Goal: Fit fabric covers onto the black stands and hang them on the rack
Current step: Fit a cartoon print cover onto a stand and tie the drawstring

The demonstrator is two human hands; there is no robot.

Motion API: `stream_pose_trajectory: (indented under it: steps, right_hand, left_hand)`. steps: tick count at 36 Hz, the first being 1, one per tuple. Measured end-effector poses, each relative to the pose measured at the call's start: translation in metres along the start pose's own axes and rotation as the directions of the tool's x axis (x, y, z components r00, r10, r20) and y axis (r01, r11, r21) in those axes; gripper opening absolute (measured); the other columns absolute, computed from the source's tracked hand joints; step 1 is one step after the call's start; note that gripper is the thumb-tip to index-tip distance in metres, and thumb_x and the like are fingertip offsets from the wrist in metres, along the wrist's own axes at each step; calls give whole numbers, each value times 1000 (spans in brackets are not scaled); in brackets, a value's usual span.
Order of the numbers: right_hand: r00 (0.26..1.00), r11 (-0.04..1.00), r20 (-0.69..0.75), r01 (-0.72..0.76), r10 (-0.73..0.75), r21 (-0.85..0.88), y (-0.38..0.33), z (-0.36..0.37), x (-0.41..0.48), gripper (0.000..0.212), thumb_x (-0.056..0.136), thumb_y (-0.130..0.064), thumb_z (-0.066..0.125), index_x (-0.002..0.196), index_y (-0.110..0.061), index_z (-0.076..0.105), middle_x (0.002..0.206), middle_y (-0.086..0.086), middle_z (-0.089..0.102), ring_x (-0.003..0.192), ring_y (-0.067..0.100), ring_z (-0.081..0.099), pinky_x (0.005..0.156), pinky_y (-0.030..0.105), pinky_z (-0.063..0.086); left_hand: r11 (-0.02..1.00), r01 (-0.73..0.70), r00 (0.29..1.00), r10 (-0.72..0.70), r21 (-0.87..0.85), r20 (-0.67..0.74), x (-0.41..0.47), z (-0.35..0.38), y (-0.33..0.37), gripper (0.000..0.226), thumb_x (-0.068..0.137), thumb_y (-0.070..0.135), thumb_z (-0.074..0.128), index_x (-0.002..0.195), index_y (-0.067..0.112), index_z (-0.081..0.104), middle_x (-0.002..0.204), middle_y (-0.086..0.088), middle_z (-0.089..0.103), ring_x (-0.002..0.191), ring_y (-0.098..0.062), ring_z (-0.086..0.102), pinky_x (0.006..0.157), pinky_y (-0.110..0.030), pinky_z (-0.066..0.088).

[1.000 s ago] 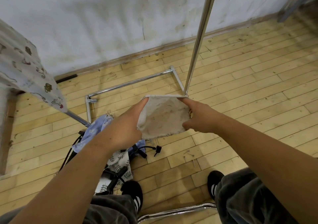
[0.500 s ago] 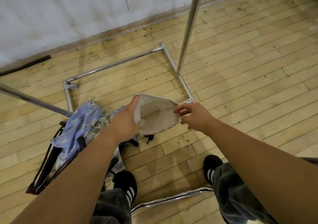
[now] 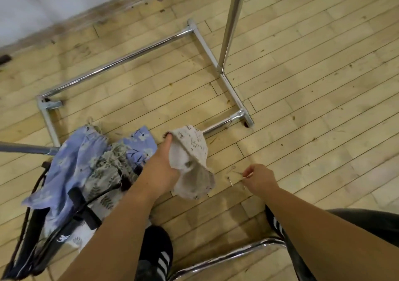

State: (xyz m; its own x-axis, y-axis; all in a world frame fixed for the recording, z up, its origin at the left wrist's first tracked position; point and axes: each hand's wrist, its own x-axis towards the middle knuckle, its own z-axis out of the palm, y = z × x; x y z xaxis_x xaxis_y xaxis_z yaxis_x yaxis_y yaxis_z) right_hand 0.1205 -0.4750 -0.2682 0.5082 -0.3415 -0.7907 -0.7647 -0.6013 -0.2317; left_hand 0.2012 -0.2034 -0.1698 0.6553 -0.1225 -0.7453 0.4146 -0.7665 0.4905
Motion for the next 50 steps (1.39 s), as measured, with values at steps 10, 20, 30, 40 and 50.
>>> stream_pose_trajectory:
  steps: [10,20,30,40,50]
  right_hand:
    - [998,993,-27,-65,63,-96,19,37,28,11,98,-12,60,91,-21,60,97,2,62,91,18,61,90,37,57]
    - [993,981,-62,-113,105,-155,19,54,48,14,97,-11,55,88,-20,61,91,1,60,75,12,53,58,26,41]
    - [994,993,-52,-95,91,-74,11,45,35,14,95,-7,57,89,-19,57,94,2,58,78,13,53,58,24,39]
    - [998,971,-65,6,10,240,-54,2,-34,11,87,-18,71,88,-22,60,90,-4,63,84,15,62,68,27,50]
    - [986,721,23,103,-163,685,-112,-57,-159,5,92,-11,69,96,-8,69,89,9,70,70,20,70,65,36,65]
  left_hand:
    - [996,90,995,-90,-7,32,22,9,-21,95,99,6,59,161,42,-2,129,-13,62,93,-29,64,69,-49,53]
    - [996,17,1000,-17,-83,5,43,24,-42,101,93,9,68,159,52,4,157,17,36,134,-22,53,84,-24,55]
    - [998,23,1000,-23,-64,4,34,22,-36,100,92,12,69,158,52,4,125,14,63,81,-23,69,58,-28,53]
    - [996,85,996,-86,-17,-31,-18,9,3,97,95,8,61,162,40,-2,120,-26,65,55,-12,50,40,-17,38]
    - [995,-67,984,79,78,-161,-105,-24,41,94,96,6,57,161,40,-2,64,-3,52,48,-11,42,43,-20,31]
